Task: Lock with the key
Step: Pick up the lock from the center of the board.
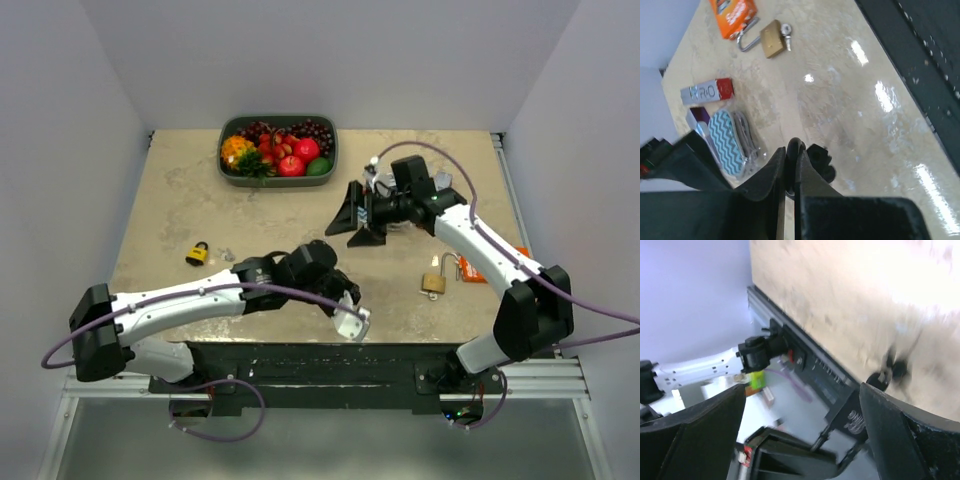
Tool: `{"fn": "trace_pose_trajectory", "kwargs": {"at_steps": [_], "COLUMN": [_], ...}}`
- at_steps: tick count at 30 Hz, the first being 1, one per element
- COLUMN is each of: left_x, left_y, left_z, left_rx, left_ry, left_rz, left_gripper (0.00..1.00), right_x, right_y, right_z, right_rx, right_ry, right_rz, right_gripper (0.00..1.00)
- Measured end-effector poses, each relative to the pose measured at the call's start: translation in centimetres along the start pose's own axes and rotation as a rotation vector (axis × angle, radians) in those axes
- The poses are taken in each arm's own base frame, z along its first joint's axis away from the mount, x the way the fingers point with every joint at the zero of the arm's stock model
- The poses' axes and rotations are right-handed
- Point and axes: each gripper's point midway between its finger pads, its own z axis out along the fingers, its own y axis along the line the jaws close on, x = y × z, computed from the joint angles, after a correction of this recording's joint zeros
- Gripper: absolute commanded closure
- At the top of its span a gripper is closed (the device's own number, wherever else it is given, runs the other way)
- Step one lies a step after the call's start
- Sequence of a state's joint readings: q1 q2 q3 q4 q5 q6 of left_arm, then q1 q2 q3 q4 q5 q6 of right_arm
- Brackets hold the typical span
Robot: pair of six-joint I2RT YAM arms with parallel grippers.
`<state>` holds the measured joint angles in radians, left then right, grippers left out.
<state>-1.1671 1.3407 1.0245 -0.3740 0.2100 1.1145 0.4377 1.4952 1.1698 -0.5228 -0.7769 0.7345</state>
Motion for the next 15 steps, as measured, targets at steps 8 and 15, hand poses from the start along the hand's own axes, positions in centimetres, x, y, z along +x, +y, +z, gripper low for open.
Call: {"fn": "trace_pose_trajectory", "kwargs": {"at_steps": [8,15], "left_x": [2.0,5.6], "left_y": [8.9,12.7], "left_z": [-8.4,-14.9], "left_rx": [-0.287,-0.511], "left_ry": [-0.168,-0.370], "left_rz": [-0.664,-1.171], "left_gripper": [1.00,1.00], "right_x": [-7.5,-7.7], "right_y": [5.0,8.0], "right_z": [-8.6,-14.5], "right_rx": [0.035,0.088], "right_ry": [-0.424,-0.651], "right_rz": [-0.481,-0.880], "right_gripper": [0.01,0.01]}}
